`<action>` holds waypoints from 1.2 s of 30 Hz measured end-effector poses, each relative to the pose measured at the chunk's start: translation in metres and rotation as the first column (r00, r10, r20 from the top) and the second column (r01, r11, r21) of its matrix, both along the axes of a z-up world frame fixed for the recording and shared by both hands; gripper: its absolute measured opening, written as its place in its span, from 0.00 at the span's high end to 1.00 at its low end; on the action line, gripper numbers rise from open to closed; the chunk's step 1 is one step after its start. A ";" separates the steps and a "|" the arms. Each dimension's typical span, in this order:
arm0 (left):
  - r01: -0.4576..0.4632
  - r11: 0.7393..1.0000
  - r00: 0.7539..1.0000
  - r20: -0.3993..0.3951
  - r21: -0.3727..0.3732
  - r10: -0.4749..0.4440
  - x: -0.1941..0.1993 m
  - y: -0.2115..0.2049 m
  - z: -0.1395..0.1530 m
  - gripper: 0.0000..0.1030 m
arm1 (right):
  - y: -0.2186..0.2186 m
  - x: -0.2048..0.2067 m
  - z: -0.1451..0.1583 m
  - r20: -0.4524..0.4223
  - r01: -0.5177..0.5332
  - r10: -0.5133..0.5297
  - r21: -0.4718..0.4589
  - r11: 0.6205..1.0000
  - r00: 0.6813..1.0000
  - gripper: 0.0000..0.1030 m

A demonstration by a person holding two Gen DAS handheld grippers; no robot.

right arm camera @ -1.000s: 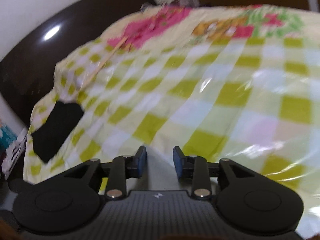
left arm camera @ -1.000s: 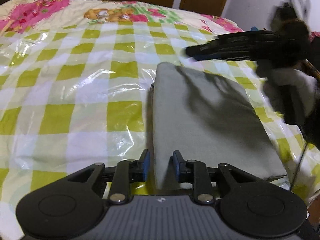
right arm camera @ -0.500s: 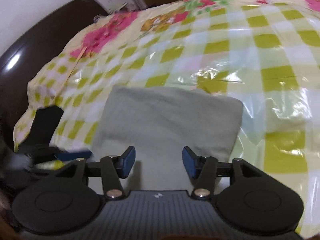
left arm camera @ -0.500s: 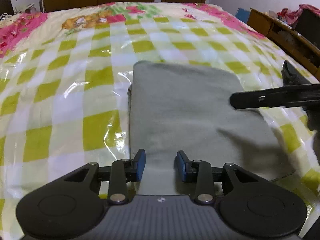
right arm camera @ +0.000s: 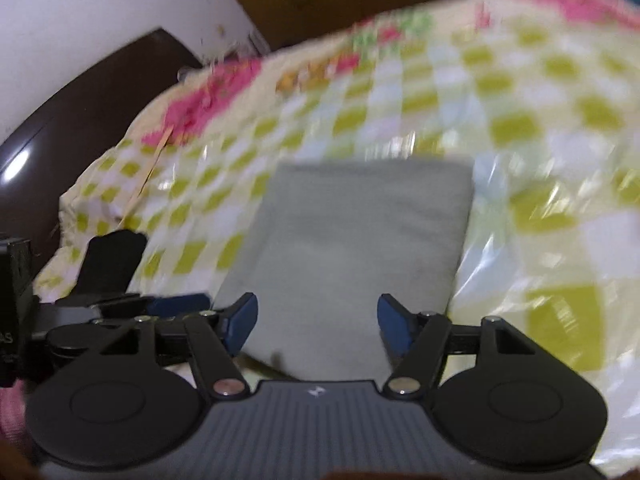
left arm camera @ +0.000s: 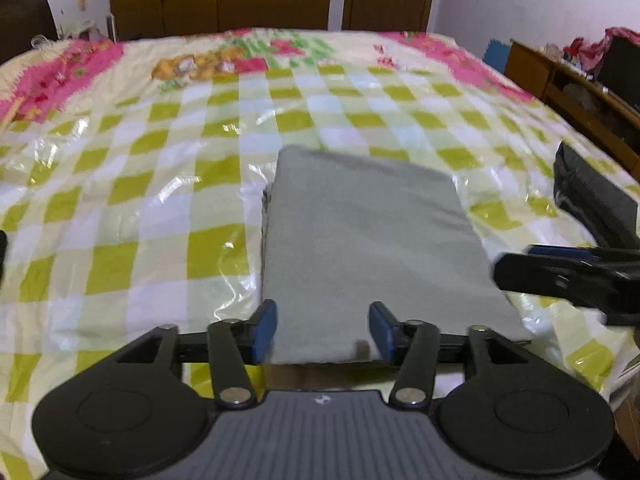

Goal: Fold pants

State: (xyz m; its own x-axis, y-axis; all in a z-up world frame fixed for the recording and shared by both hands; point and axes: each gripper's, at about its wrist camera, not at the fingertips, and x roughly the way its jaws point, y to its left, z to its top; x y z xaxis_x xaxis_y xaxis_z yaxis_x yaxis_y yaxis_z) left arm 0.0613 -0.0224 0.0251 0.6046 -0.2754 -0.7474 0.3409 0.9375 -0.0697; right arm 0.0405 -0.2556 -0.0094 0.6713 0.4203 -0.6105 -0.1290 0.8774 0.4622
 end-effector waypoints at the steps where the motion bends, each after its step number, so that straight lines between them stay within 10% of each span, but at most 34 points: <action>1: -0.005 1.000 1.000 0.012 -0.003 0.005 -0.003 0.000 0.003 0.28 | 0.001 -0.009 0.008 0.036 0.018 -0.017 -0.030 0.999 0.999 0.20; 3: -0.018 1.000 0.999 0.026 -0.005 0.018 -0.010 0.001 0.007 0.22 | 0.002 -0.022 0.015 0.057 0.041 -0.039 -0.040 0.998 0.998 0.04; 14: -0.071 0.997 0.997 0.007 0.023 0.071 -0.039 0.002 0.001 0.03 | 0.000 -0.059 0.010 0.024 0.092 -0.092 -0.003 0.996 0.996 0.02; 36: -0.088 0.989 0.995 0.060 0.119 0.081 -0.056 -0.010 -0.002 0.00 | 0.006 -0.070 -0.004 -0.022 0.121 -0.121 0.029 0.992 0.992 0.01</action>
